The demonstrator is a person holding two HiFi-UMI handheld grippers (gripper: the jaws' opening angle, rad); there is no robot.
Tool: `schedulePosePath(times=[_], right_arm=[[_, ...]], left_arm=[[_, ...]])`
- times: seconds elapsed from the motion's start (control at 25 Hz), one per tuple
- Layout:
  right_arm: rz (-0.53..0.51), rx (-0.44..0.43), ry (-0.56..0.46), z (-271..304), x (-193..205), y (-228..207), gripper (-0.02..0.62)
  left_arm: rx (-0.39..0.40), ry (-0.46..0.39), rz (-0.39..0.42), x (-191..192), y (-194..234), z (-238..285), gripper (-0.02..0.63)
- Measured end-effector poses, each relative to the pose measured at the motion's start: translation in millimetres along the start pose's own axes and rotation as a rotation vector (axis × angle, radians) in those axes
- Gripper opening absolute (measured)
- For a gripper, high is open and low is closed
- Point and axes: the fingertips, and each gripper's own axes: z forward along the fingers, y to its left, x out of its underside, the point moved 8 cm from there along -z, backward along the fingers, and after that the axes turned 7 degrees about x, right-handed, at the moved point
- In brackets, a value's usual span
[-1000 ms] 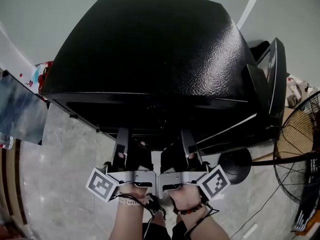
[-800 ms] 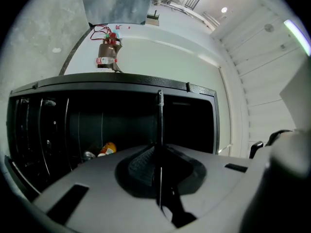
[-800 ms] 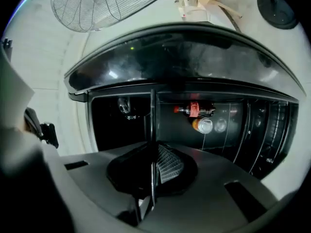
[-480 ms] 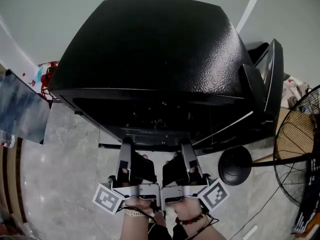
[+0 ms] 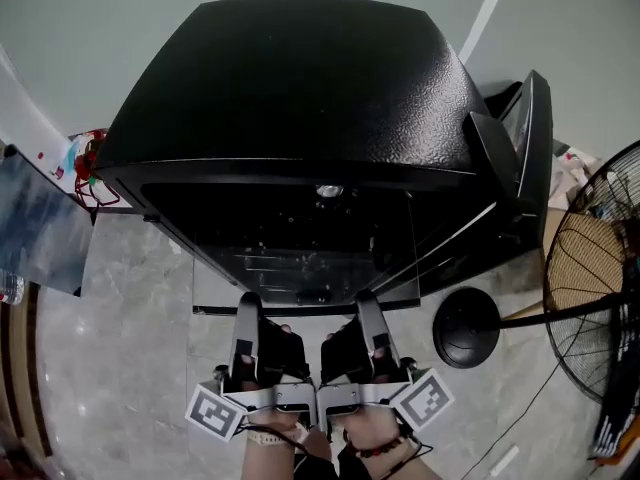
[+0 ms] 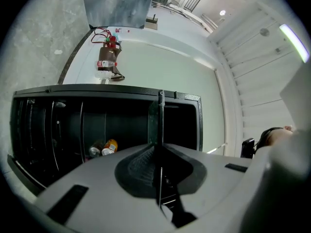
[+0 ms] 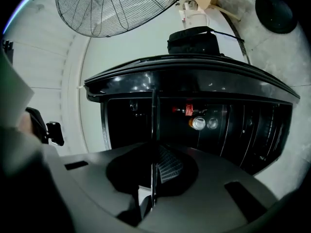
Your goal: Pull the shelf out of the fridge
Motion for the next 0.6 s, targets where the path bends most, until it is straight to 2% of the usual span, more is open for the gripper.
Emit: schedulePosePath(times=[0.16,0.6], right_arm=[[-0.001,-0.005,0.013,-6,-1,-1,0.032],[-0.007,-0.048,0.035,-36,-2,0,0.032]], left_arm=[[0.037,0.009,0.024,3,-2,-6,0.03],[0.07,-0.012,0.027,16,-15,-38,0.031]])
